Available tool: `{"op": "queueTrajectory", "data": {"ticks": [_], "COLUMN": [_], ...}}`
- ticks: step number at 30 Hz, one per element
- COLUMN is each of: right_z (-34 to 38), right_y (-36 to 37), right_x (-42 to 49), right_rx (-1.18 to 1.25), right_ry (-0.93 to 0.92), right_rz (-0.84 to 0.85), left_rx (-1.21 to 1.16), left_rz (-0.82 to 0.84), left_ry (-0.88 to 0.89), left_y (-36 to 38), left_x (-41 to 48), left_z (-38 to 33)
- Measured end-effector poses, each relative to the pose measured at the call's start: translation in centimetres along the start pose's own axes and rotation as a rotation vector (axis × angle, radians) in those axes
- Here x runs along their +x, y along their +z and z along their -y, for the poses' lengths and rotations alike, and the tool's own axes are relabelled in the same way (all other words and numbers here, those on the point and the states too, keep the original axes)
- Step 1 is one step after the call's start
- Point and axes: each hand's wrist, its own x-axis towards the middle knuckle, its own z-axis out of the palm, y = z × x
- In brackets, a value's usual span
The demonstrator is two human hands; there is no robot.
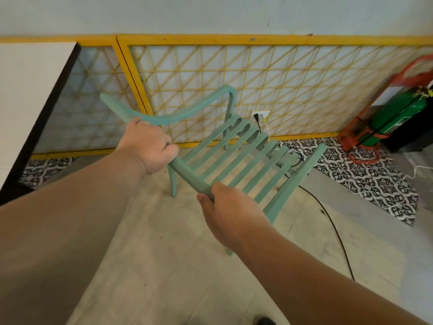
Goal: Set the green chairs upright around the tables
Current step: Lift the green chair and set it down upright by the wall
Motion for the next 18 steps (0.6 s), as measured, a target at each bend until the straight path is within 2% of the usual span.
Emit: {"op": "queueTrajectory", "data": {"ticks": [9, 18], "right_z": [-0.3, -0.7], "right_y": [0.1, -0.2], "right_x": [0.0, -0.6], "right_rx": [-0.057, -0.09], "right_ry": [-0.007, -0.049], "right_rz": [-0.028, -0.013], "left_rx": [-0.069, -0.081], "left_rz": [-0.129, -0.073], "left_ry": [0.03, -0.043], "left_y": [0.7, 0.5], "left_x": [-0.1, -1.4], "left_z": [-0.1, -0.7]}}
